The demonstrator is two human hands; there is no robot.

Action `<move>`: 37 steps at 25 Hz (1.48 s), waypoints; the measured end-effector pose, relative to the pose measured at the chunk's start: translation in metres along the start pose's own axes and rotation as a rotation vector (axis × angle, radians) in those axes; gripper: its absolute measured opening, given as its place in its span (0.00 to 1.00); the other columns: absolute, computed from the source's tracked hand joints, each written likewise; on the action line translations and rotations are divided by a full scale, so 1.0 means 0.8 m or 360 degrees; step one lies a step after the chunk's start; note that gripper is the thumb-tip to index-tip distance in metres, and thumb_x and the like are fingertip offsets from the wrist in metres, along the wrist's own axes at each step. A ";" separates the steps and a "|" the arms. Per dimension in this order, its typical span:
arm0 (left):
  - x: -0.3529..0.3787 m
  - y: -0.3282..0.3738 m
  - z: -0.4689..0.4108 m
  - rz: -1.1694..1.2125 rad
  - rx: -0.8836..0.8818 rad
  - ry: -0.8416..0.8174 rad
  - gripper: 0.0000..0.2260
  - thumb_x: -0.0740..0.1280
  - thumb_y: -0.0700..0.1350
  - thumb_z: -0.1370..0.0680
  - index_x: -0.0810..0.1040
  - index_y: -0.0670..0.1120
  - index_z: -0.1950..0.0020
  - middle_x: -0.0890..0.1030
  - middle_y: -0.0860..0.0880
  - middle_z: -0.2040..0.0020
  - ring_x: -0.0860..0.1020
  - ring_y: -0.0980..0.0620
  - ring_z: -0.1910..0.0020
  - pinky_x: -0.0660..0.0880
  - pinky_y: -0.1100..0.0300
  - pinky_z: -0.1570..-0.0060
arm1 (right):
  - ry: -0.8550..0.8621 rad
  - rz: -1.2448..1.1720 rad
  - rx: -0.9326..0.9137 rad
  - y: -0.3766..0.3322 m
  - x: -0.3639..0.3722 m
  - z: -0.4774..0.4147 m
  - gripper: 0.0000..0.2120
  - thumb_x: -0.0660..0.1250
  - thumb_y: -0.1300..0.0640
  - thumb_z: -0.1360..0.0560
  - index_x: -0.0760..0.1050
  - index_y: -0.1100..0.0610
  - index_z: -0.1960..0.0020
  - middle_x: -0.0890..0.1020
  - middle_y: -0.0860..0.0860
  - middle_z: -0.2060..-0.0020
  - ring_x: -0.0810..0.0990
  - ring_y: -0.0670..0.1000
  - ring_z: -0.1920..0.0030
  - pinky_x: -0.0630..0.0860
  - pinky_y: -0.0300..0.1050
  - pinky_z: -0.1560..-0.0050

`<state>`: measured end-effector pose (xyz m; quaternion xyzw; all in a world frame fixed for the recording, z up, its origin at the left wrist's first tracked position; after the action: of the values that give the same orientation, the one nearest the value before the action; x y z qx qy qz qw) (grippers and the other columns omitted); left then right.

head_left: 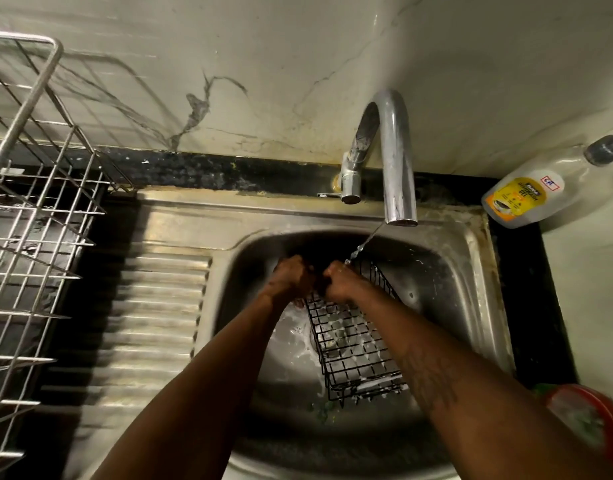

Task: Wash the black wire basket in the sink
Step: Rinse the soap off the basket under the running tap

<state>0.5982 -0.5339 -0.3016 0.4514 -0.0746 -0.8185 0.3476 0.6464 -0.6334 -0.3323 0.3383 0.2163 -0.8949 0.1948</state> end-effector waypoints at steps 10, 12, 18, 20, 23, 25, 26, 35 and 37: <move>0.001 -0.014 0.010 0.0108 -0.0051 0.0002 0.13 0.60 0.44 0.17 0.83 0.41 0.45 0.85 0.40 0.47 0.83 0.42 0.48 0.73 0.61 0.57 | 0.0431 0.0278 -0.0178 0.006 -0.039 0.030 0.14 0.61 0.66 0.24 0.79 0.56 0.43 0.81 0.61 0.46 0.81 0.64 0.43 0.80 0.54 0.45; -0.006 -0.024 0.013 0.0206 -0.0086 0.0031 0.12 0.62 0.43 0.18 0.83 0.39 0.46 0.85 0.40 0.49 0.84 0.42 0.50 0.74 0.60 0.58 | 0.0577 0.0091 -0.0140 0.008 -0.060 0.039 0.10 0.61 0.58 0.21 0.80 0.54 0.45 0.82 0.59 0.46 0.81 0.62 0.43 0.78 0.53 0.44; 0.011 -0.043 0.027 0.0529 -0.0198 -0.0240 0.11 0.61 0.41 0.18 0.80 0.36 0.50 0.83 0.36 0.63 0.84 0.43 0.72 0.82 0.51 0.72 | 0.0651 -0.0230 -0.0028 0.032 -0.057 0.037 0.10 0.65 0.60 0.23 0.81 0.52 0.44 0.84 0.54 0.46 0.82 0.56 0.45 0.80 0.54 0.42; 0.004 -0.035 0.024 0.0283 -0.0078 -0.0237 0.11 0.62 0.42 0.19 0.81 0.37 0.53 0.84 0.37 0.61 0.85 0.40 0.64 0.80 0.56 0.68 | 0.0645 -0.0271 0.0063 0.050 -0.048 0.036 0.08 0.68 0.60 0.24 0.81 0.54 0.46 0.84 0.55 0.50 0.83 0.56 0.49 0.81 0.53 0.47; -0.003 -0.022 0.025 -0.0142 0.0076 -0.0155 0.13 0.62 0.48 0.18 0.83 0.41 0.48 0.84 0.40 0.49 0.83 0.42 0.48 0.74 0.59 0.55 | 0.0418 -0.0259 0.0171 0.059 -0.027 0.025 0.11 0.68 0.57 0.23 0.79 0.49 0.42 0.80 0.54 0.42 0.79 0.55 0.45 0.77 0.45 0.44; 0.002 0.011 0.029 -0.0123 0.0207 -0.0151 0.13 0.62 0.46 0.17 0.81 0.38 0.43 0.82 0.38 0.45 0.81 0.40 0.44 0.74 0.54 0.49 | 0.0332 -0.0219 0.0063 0.038 -0.028 0.025 0.14 0.67 0.58 0.23 0.79 0.47 0.39 0.80 0.52 0.43 0.79 0.54 0.46 0.77 0.44 0.47; 0.004 0.027 0.030 -0.0092 0.0241 -0.0125 0.12 0.62 0.43 0.17 0.80 0.37 0.41 0.82 0.38 0.44 0.80 0.39 0.44 0.74 0.53 0.47 | 0.0300 -0.0205 -0.0016 0.025 -0.031 0.026 0.16 0.67 0.60 0.24 0.79 0.46 0.38 0.80 0.51 0.45 0.80 0.53 0.47 0.78 0.46 0.48; -0.007 0.050 0.025 -0.0049 0.0277 0.0170 0.10 0.67 0.48 0.22 0.84 0.43 0.50 0.85 0.41 0.55 0.83 0.42 0.54 0.69 0.62 0.61 | 0.0312 -0.0150 0.0083 0.037 -0.047 0.019 0.05 0.68 0.56 0.23 0.80 0.53 0.48 0.82 0.54 0.50 0.81 0.57 0.49 0.79 0.47 0.49; -0.008 0.037 0.028 0.0017 0.0238 0.0241 0.12 0.66 0.48 0.21 0.83 0.41 0.54 0.84 0.40 0.58 0.84 0.41 0.56 0.68 0.61 0.63 | 0.0104 -0.0179 0.0055 0.038 -0.038 0.024 0.11 0.67 0.57 0.22 0.79 0.51 0.41 0.81 0.51 0.46 0.81 0.55 0.49 0.81 0.53 0.46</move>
<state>0.5981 -0.5563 -0.2713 0.5361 -0.1113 -0.7724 0.3219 0.6724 -0.6621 -0.3062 0.3578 0.2256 -0.8966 0.1311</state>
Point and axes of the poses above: each hand's wrist, its own z-axis away from the middle knuckle, its own x-axis out of the palm, y = z × x, the point moved 9 cm from there along -z, towards the middle knuckle
